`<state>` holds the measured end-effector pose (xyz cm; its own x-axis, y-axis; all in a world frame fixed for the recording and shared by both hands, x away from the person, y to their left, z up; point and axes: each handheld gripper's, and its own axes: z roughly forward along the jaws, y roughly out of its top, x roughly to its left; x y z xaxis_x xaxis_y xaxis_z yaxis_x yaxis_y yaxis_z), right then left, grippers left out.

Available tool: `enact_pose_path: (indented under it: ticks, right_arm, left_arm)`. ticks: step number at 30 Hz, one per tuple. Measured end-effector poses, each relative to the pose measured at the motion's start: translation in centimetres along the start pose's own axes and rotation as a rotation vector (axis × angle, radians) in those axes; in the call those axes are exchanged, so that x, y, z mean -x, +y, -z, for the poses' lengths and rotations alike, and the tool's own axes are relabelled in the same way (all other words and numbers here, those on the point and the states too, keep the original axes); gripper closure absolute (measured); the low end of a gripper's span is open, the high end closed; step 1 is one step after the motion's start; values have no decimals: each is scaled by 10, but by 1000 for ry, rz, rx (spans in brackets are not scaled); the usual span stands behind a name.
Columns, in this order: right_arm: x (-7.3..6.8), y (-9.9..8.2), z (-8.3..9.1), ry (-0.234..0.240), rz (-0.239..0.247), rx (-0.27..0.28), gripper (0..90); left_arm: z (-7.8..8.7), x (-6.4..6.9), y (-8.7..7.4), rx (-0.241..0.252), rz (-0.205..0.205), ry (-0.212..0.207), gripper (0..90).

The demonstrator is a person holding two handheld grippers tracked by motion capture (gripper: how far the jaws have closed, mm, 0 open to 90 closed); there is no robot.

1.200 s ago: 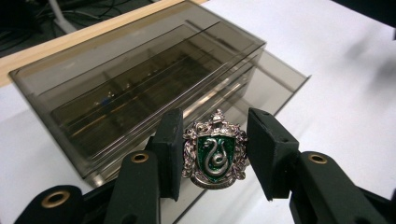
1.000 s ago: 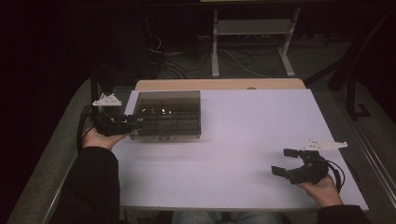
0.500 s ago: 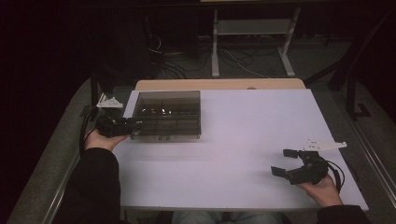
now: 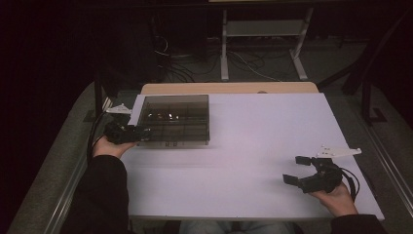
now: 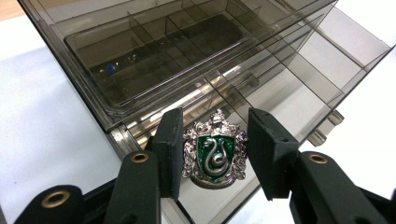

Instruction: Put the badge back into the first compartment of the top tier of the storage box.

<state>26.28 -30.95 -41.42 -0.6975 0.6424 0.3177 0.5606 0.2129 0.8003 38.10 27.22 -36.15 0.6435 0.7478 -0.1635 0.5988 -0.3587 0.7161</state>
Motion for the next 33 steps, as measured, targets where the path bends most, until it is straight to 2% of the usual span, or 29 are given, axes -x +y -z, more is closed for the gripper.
enact_pose_path:
  ticks: [4,7,10,16,20,33]
  right_arm:
    - [0,0,0,-1,3,3,5]
    - [1,0,0,-1,3,2,5]
    - [1,0,1,-2,1,2,4]
    - [1,0,1,0,1,1,5]
    - [1,0,0,2,0,-1,5]
    - [1,0,0,0,-2,0,5]
  left_arm:
    - [-5,0,0,-20,7,-3,571]
    - [-8,-1,-1,-34,-5,-9,570]
    - [-11,0,-1,-32,12,-8,570]
    - [-11,-2,0,-30,20,-16,557]
    - [-7,0,1,-2,20,-33,537]
    - [6,7,3,64,28,-40,406]
